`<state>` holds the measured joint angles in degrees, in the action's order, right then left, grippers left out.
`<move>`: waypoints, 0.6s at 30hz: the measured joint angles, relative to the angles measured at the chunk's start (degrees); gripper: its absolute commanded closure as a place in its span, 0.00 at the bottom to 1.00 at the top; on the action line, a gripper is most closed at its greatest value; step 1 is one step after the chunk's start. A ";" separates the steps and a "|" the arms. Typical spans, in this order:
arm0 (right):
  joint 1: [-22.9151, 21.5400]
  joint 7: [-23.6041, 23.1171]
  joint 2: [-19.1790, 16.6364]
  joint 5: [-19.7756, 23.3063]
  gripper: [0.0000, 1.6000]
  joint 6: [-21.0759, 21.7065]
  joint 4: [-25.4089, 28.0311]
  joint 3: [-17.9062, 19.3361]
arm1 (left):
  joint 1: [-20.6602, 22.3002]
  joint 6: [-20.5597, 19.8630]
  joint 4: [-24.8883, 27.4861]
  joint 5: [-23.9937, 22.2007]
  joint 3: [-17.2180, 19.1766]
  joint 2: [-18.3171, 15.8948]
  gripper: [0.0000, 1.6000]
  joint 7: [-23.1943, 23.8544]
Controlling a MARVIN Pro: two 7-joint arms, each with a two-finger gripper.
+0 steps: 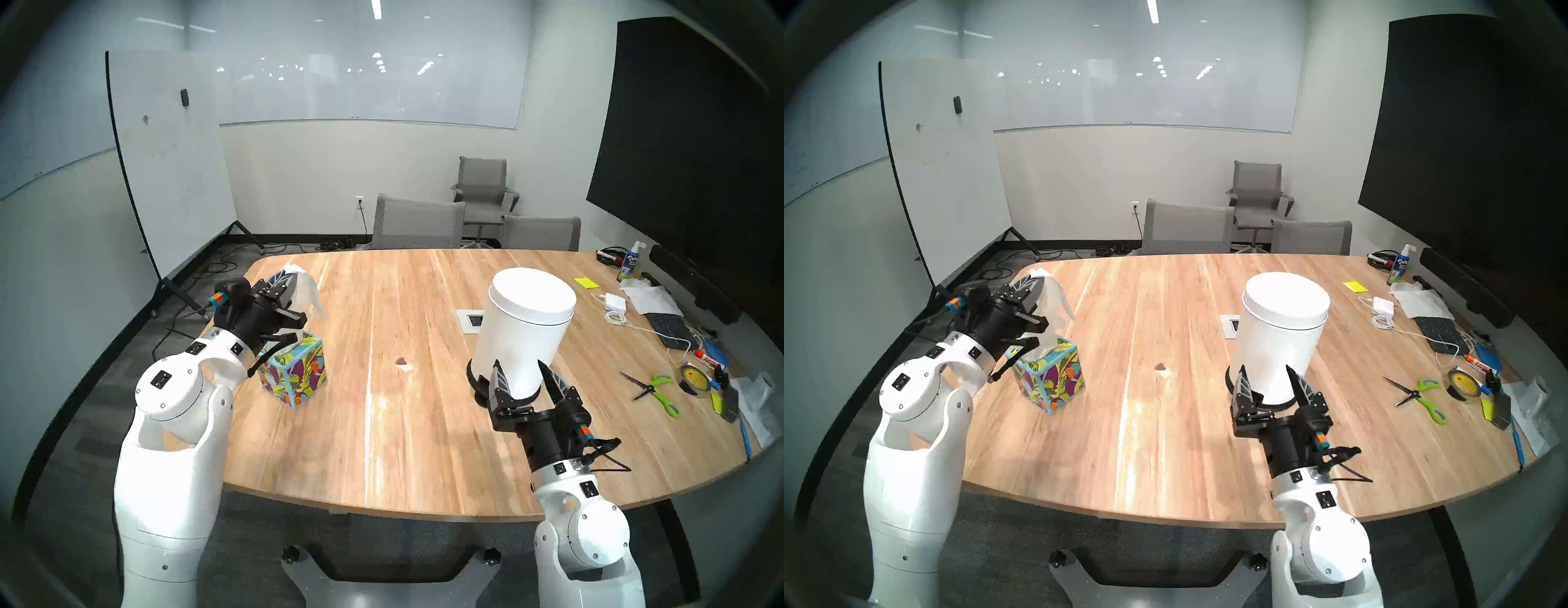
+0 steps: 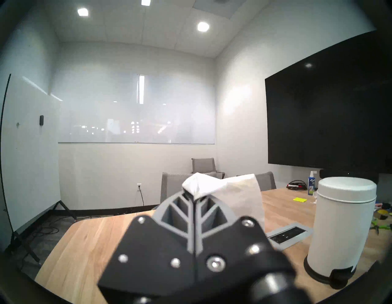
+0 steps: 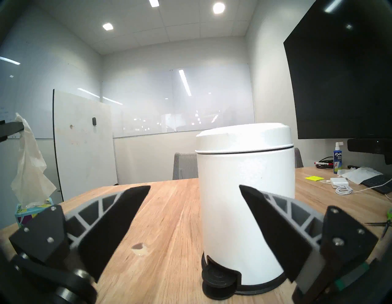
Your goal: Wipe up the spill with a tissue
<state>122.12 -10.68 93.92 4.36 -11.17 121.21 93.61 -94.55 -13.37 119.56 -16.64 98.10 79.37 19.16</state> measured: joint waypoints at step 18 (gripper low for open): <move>0.02 0.00 0.00 0.00 0.00 0.01 0.06 0.00 | -1.71 -8.78 6.26 -2.18 3.03 -0.19 1.00 -1.88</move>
<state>122.14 -10.68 93.92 4.36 -11.16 121.28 93.61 -96.26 -22.15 125.81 -18.82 101.13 79.18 17.27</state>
